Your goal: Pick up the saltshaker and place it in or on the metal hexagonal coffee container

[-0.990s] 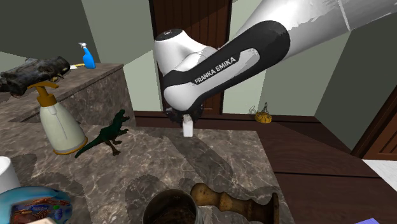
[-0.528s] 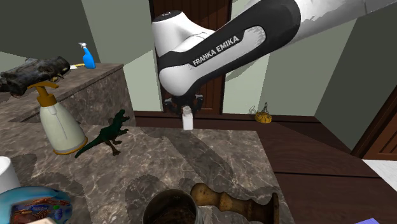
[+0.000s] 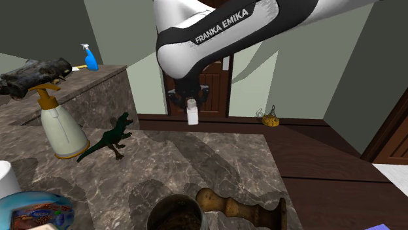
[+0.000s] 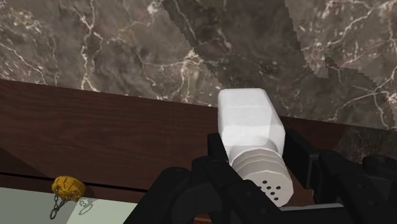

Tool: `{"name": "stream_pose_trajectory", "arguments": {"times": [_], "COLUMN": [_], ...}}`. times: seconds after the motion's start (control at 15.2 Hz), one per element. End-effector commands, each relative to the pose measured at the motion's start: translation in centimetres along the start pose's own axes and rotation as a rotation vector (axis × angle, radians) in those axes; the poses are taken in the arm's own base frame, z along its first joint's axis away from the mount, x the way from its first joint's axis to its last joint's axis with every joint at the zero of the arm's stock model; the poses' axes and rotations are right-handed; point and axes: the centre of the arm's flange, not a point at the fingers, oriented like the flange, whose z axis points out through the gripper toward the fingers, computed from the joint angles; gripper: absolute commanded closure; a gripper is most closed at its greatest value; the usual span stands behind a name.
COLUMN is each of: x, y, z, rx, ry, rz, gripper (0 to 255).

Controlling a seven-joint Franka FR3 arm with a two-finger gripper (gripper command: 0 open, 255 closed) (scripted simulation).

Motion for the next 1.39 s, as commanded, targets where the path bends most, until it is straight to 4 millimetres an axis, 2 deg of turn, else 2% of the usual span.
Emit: {"name": "stream_pose_trajectory", "arguments": {"times": [0.0,1.12,1.32], "x": [0.3,2.8,-0.9], "y": [0.2,1.2,0.7], "z": [-1.1,-9.2,-10.6], "rx": [0.000,0.000,0.000], "ry": [0.000,0.000,0.000], "rz": [0.000,0.000,0.000], "gripper": [255,255,255]}}
